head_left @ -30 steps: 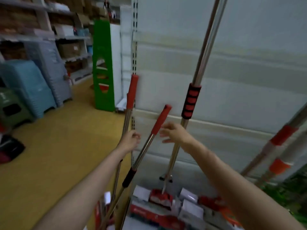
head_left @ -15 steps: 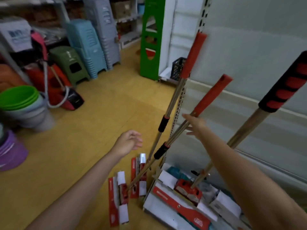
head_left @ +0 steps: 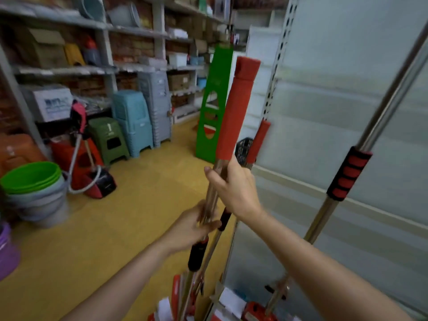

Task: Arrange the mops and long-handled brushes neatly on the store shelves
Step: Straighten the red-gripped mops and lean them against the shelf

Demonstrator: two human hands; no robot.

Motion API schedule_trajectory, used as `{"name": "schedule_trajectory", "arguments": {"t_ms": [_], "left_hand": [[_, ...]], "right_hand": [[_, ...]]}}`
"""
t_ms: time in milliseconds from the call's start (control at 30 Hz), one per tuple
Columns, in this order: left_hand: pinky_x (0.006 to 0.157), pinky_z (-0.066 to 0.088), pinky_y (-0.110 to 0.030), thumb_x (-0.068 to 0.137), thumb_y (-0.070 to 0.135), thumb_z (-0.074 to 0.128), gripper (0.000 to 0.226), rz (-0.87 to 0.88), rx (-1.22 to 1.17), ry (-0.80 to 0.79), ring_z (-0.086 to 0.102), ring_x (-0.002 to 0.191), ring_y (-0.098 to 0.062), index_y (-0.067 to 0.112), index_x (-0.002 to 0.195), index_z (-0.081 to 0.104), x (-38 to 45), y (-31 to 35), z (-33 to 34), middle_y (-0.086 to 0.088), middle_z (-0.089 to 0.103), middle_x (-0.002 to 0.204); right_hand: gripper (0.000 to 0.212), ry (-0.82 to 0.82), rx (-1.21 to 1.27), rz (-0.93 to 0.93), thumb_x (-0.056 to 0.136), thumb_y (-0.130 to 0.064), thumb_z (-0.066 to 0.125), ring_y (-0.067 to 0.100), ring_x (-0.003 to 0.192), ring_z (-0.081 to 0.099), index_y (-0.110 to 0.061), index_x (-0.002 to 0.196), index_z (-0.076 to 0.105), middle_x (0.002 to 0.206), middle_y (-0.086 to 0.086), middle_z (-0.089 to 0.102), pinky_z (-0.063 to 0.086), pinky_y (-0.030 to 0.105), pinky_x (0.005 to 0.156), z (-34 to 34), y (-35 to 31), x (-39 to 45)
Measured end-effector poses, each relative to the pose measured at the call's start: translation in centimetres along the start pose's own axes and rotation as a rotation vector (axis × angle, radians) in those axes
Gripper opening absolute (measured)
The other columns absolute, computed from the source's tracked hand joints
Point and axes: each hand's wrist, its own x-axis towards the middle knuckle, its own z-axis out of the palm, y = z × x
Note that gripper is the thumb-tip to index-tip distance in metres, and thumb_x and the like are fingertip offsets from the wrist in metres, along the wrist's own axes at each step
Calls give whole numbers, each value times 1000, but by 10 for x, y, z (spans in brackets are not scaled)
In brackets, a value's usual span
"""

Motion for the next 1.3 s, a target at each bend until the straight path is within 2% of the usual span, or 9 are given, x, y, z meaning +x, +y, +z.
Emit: {"name": "schedule_trajectory", "arguments": {"t_ms": [133,300,433,533,667,800,967,1100,1300], "left_hand": [[72,51,-32,92,22,52,12,235,-105,66,65,72,-12,24,102,46,-6,62,15,-3,69,80],[65,54,-26,90,30,53,41,378,-33,99,63,60,-8,36,124,32,13,134,46,-4,64,73],[65,55,-29,90,34,52,37,367,-48,10,63,59,-8,45,113,25,24,175,72,2,63,65],[63,57,-32,88,43,52,29,341,-114,-21,61,53,-8,24,106,38,23,208,88,3,61,61],[72,55,-39,96,35,39,10,332,-198,-72,62,59,-17,27,92,36,26,237,110,-2,63,68],[60,53,-28,96,29,40,12,344,-255,-59,61,51,-13,22,105,37,39,262,122,-5,62,71],[70,56,-41,92,29,48,39,236,-404,-77,63,64,-29,16,128,41,59,283,127,-10,64,64],[67,54,-30,93,29,47,50,306,-285,-64,64,65,-22,15,138,27,65,291,124,-5,64,68],[46,46,-18,96,28,43,21,322,-259,-68,58,41,-10,17,114,43,64,305,115,-6,61,64]], "right_hand": [[30,103,7,-114,88,-37,56,21,63,60,-18,106,42,67,-4,58,50,38,59,-73,-37,0],[25,135,32,-80,92,-34,54,25,72,66,-22,107,38,79,6,66,56,49,66,-160,-52,-9],[17,174,-11,-59,94,-34,50,30,69,67,-28,104,38,82,15,69,57,49,61,-206,-58,-19],[17,243,-69,-56,92,-36,51,29,70,66,-26,102,41,85,13,68,57,50,64,-233,-59,-27],[18,324,-147,-41,92,-31,52,17,65,55,-19,98,40,77,3,59,51,43,70,-259,-58,-33],[21,362,-145,-21,93,-29,51,29,72,63,-18,104,36,84,11,63,55,53,66,-281,-55,-29],[21,405,-175,8,92,-29,49,35,74,63,-17,105,37,94,15,65,53,55,68,-303,-49,-17],[17,408,-153,14,93,-25,49,36,76,64,-21,107,38,96,17,66,54,54,68,-312,-47,-12],[16,408,-109,-29,94,-23,48,37,78,65,-26,104,36,96,19,65,55,51,64,-319,-49,-3]]}}
